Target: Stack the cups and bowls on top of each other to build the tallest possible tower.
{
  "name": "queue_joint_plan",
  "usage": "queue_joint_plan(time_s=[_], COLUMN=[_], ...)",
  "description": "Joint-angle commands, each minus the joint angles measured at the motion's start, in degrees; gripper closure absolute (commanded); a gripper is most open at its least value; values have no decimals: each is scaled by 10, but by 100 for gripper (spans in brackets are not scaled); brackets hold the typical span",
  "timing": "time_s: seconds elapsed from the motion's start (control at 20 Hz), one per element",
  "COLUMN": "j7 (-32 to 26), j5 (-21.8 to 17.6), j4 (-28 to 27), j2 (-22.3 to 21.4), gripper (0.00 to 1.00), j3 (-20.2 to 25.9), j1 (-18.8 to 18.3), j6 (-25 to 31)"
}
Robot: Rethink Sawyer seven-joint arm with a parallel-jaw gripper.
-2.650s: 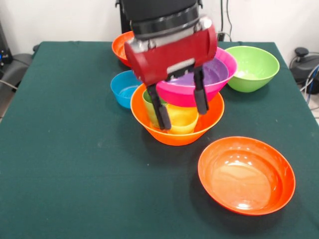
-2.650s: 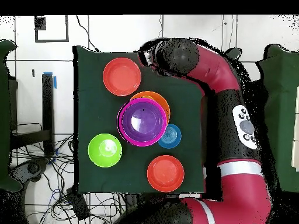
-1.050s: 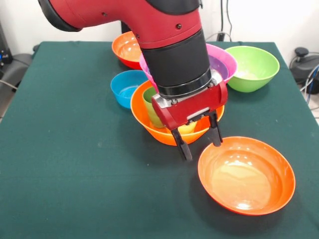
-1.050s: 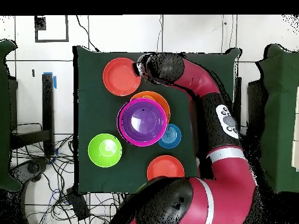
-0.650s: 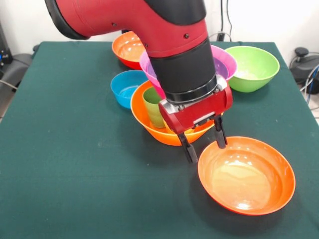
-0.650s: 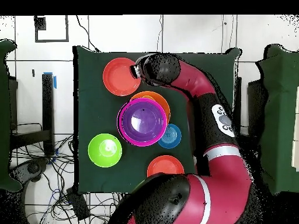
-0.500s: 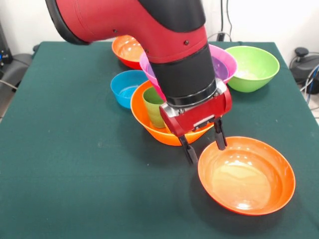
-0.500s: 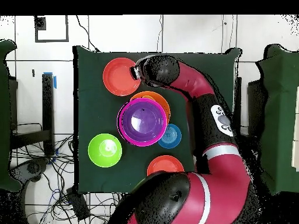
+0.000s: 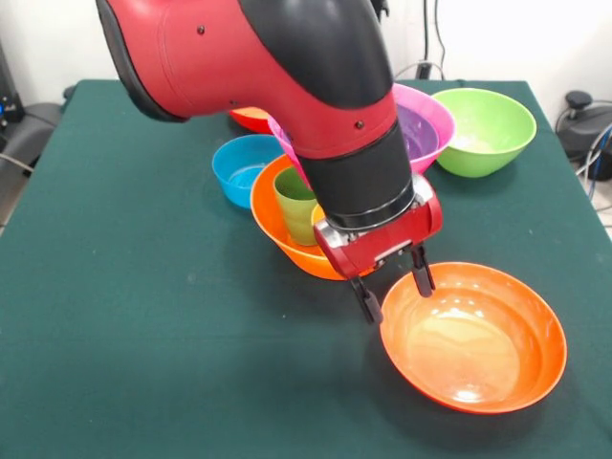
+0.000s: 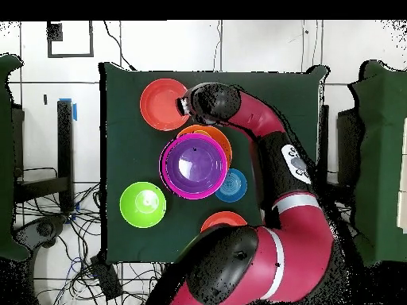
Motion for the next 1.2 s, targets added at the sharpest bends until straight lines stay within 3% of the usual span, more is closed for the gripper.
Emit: queue_joint_plan(time_s=[0.05,0.75,1.2], j7=[11,-3,-12], j5=[-31,-53,-59], j4=[-29,-79,-74], j2=[21,28,31], gripper=[0,0,0], j3=[21,3,5], j1=[4,12,8], j6=[2,12,1])
